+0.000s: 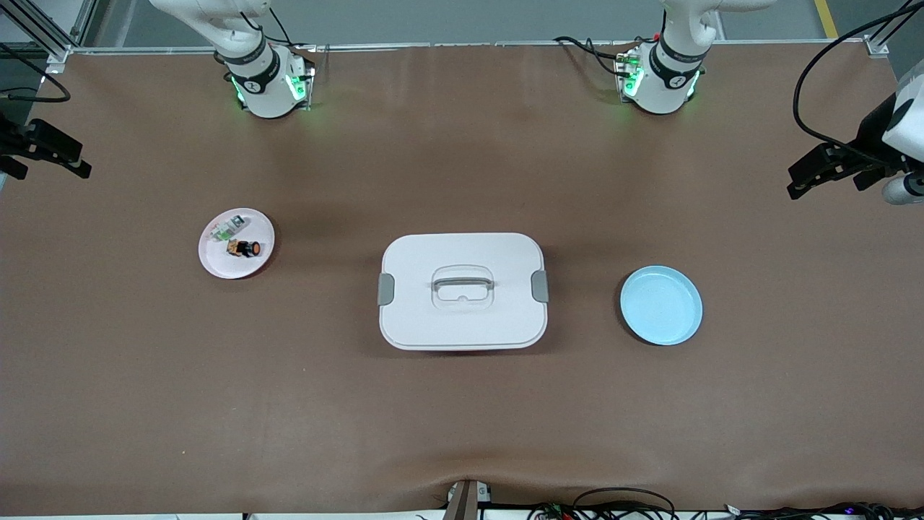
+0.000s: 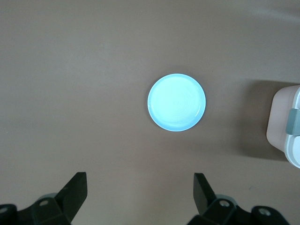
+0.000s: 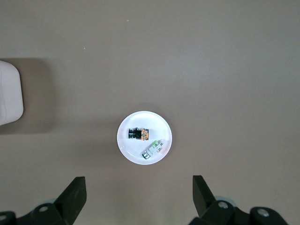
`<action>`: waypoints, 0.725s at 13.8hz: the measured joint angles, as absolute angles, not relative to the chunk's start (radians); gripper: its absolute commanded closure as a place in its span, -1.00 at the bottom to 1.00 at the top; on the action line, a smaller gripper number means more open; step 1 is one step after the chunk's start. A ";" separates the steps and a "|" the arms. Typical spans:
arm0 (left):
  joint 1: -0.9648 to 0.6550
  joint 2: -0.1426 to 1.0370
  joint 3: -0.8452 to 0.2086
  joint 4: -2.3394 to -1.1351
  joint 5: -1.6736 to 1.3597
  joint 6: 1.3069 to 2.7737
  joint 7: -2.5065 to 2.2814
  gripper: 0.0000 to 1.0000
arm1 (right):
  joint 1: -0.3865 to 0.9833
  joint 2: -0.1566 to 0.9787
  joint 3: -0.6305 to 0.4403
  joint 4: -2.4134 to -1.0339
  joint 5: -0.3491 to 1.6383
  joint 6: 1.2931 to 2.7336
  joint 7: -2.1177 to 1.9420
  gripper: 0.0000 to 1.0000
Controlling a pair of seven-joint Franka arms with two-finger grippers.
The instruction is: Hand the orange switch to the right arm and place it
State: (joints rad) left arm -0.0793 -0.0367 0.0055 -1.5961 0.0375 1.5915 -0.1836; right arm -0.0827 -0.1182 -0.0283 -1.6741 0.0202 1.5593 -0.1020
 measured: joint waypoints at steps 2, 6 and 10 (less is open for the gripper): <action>-0.085 -0.036 0.003 -1.596 0.038 1.591 -0.182 -1.00 | -0.083 -0.118 -0.029 -1.675 0.020 1.555 -0.102 -1.00; -0.100 -0.036 -0.051 -1.596 0.038 1.567 -0.181 -1.00 | -0.081 -0.121 -0.028 -1.668 0.020 1.556 -0.102 -1.00; -0.103 -0.036 -0.064 -1.595 0.038 1.546 -0.181 -1.00 | -0.079 -0.122 -0.027 -1.637 0.020 1.552 -0.102 -1.00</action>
